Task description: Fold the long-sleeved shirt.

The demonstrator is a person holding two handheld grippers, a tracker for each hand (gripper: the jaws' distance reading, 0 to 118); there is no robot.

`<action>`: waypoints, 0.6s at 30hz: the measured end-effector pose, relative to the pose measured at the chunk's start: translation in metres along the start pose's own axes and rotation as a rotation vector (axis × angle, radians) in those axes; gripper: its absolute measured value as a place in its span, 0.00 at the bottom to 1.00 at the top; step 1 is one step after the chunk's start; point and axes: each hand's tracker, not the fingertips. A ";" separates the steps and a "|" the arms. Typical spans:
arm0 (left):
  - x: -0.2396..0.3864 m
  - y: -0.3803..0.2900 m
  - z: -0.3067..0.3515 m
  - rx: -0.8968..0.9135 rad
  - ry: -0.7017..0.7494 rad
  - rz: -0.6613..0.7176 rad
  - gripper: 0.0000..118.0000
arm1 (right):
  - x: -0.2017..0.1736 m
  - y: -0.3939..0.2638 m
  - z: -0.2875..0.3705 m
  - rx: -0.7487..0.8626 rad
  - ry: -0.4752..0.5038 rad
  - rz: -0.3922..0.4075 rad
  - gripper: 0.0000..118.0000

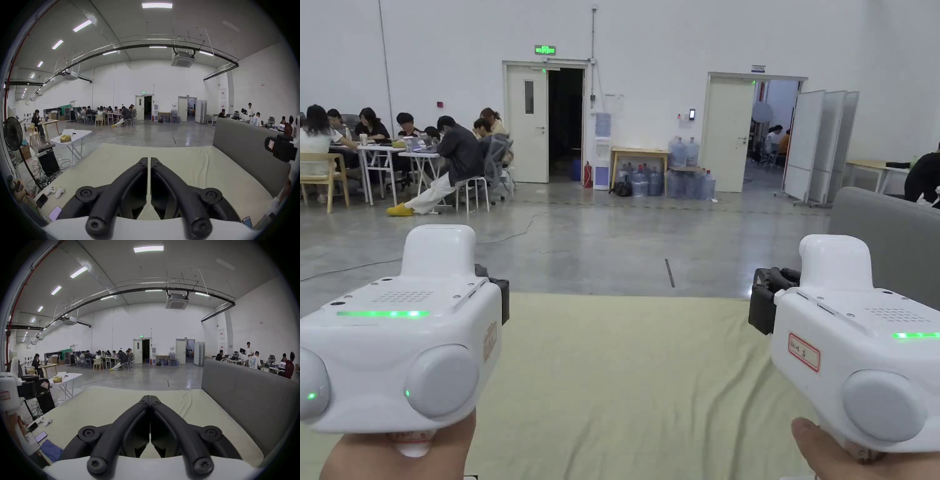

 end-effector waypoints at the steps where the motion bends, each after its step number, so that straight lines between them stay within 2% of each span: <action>1: -0.001 0.001 0.000 -0.005 -0.012 0.007 0.00 | 0.001 0.000 0.000 0.000 0.001 -0.006 0.02; 18: 0.002 0.005 0.003 0.003 -0.022 -0.009 0.00 | -0.001 0.004 -0.001 -0.002 0.003 0.000 0.02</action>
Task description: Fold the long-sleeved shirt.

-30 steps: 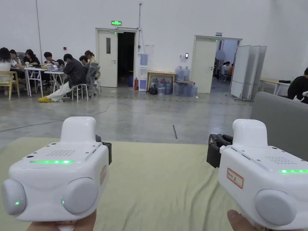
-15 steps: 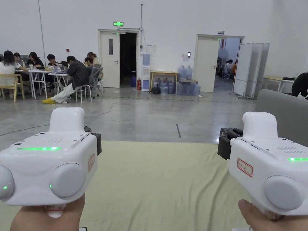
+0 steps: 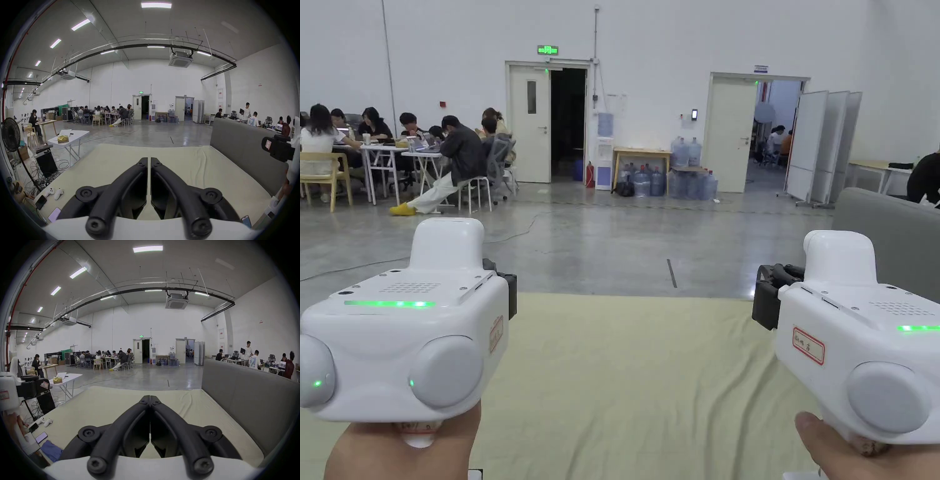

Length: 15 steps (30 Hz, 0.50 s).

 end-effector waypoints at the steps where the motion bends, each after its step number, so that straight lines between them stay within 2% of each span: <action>1: 0.000 0.000 0.000 0.002 0.000 -0.001 0.03 | 0.000 0.000 0.000 0.000 0.001 -0.001 0.09; 2: 0.000 0.001 0.001 0.006 -0.005 0.002 0.24 | 0.000 0.000 -0.001 0.000 0.004 0.000 0.38; 3: -0.001 0.001 0.001 0.013 -0.010 0.003 0.89 | 0.001 0.001 -0.001 -0.002 0.001 0.007 0.97; 4: -0.001 0.001 0.002 0.022 -0.001 0.008 1.00 | 0.000 0.001 -0.003 -0.003 -0.016 -0.009 1.00; 5: -0.002 0.002 0.000 0.014 0.008 0.010 1.00 | 0.002 0.000 -0.009 -0.044 0.006 -0.045 1.00; 6: -0.002 -0.003 0.000 0.020 -0.003 0.026 1.00 | 0.003 0.003 -0.009 0.067 0.093 -0.066 1.00; 7: -0.002 -0.001 0.003 0.088 -0.039 0.048 1.00 | 0.004 0.004 -0.016 0.010 0.103 -0.071 1.00; 10: 0.007 -0.001 0.002 0.064 -0.005 0.029 1.00 | -0.003 0.003 -0.012 0.003 0.005 -0.003 1.00; 15: -0.001 0.000 0.002 0.049 0.001 0.018 1.00 | -0.002 0.004 -0.005 -0.041 0.027 -0.012 1.00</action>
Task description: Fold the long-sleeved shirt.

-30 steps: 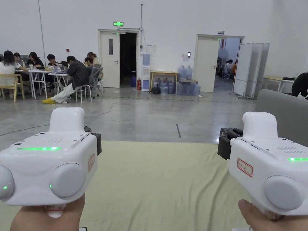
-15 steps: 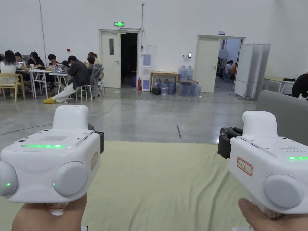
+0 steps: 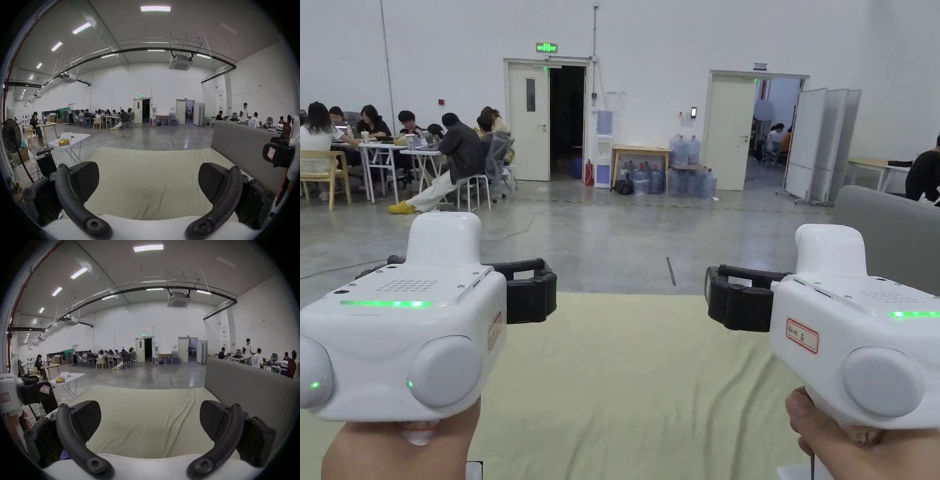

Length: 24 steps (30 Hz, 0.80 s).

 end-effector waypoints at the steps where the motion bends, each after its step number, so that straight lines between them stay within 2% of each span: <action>1: -0.002 0.001 0.000 -0.011 -0.018 0.030 1.00 | 0.000 0.000 -0.001 -0.017 0.002 0.006 1.00; 5: -0.002 0.003 0.001 -0.008 -0.009 -0.009 1.00 | -0.004 0.000 -0.002 -0.024 -0.009 0.023 1.00; 11: 0.001 0.003 0.000 -0.043 -0.029 0.013 1.00 | -0.010 -0.001 -0.004 -0.039 -0.045 0.047 1.00; 16: 0.001 0.003 -0.001 -0.053 -0.033 0.004 1.00 | -0.006 -0.001 -0.006 -0.070 -0.031 -0.023 1.00; 20: 0.000 0.002 -0.003 -0.062 -0.032 0.001 1.00 | -0.006 -0.001 -0.008 -0.086 -0.083 -0.024 1.00; 24: -0.001 0.001 -0.002 -0.062 -0.024 0.006 1.00 | -0.005 -0.001 -0.008 -0.097 -0.090 -0.028 1.00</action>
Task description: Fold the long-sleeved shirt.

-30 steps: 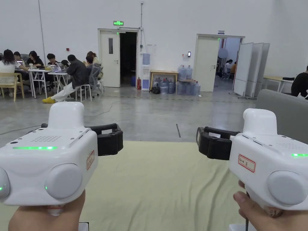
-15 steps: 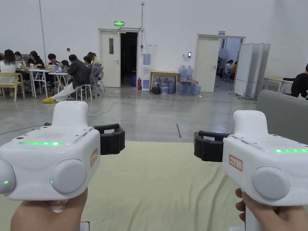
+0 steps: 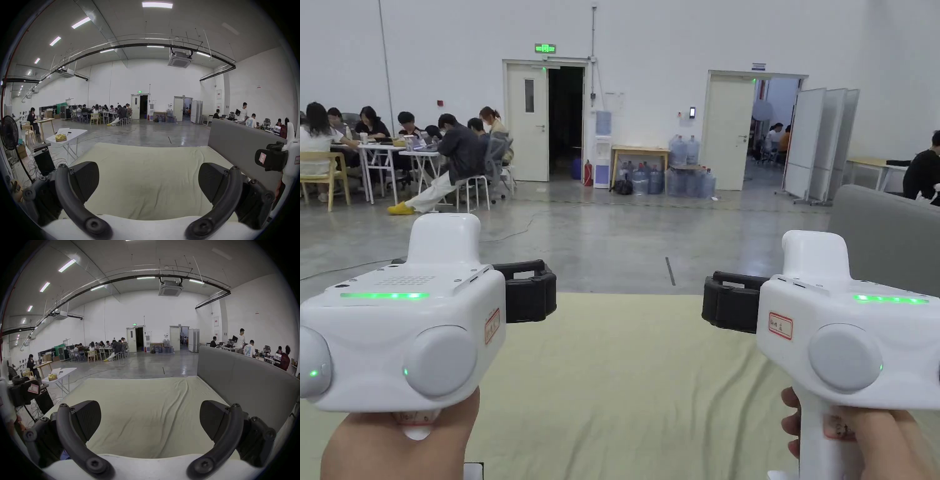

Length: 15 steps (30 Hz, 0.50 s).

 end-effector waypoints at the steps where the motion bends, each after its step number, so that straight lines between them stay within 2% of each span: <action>1: 0.000 0.000 0.000 -0.005 -0.003 0.002 1.00 | 0.000 0.000 0.000 -0.004 0.000 -0.001 1.00; 15: -0.002 0.001 0.002 -0.003 -0.016 0.013 1.00 | -0.007 0.002 0.002 -0.005 0.014 0.012 1.00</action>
